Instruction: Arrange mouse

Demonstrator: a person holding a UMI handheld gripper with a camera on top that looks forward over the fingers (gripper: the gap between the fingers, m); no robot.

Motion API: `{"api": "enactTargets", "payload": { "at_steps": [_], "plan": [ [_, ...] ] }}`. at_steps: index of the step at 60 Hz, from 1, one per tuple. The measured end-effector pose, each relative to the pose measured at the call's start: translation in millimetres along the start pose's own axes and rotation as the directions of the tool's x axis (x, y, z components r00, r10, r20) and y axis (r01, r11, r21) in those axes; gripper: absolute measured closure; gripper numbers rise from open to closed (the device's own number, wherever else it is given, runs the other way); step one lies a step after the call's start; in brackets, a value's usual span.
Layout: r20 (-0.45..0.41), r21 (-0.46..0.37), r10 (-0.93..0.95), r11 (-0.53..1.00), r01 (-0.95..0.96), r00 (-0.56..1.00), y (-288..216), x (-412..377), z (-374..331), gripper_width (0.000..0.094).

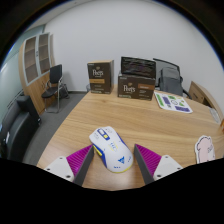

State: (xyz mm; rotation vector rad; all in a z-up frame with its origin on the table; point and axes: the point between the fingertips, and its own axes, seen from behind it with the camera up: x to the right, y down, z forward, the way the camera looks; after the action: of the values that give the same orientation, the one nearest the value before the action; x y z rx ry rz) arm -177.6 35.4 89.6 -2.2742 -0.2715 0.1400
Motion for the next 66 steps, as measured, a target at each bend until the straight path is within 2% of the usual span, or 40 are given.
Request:
{"api": "enactTargets", "payload": {
  "at_steps": [10, 15, 18, 19, 33, 37, 42, 50, 59, 66],
  "plan": [
    [-0.019, 0.019, 0.015, 1.0, -0.015, 1.0, -21, 10, 26, 0.0123],
    [-0.039, 0.031, 0.036, 0.999, -0.035, 0.999, -27, 24, 28, 0.0229],
    [-0.061, 0.04, 0.052, 0.998, -0.05, 0.997, -31, 21, 39, 0.0335],
    [-0.077, 0.04, 0.054, 0.998, -0.051, 0.996, -31, 26, 39, 0.0414],
    [-0.155, -0.045, 0.13, 0.989, -0.139, 0.979, -23, 22, 29, 0.0576],
    [-0.17, -0.057, 0.143, 0.986, -0.155, 0.975, -28, 23, 18, 0.0576],
    [-0.2, -0.034, 0.17, 0.983, -0.181, 0.965, -38, 39, -12, 0.0576],
    [-0.258, -0.006, 0.144, 0.989, -0.151, 0.955, -53, 113, -50, 0.0577],
    [-0.33, -0.027, 0.105, 0.992, -0.12, 0.938, -31, 230, -83, 0.0577],
    [-0.326, -0.052, 0.088, 0.992, -0.111, 0.941, -3, 293, -79, 0.0577]
  ]
}}
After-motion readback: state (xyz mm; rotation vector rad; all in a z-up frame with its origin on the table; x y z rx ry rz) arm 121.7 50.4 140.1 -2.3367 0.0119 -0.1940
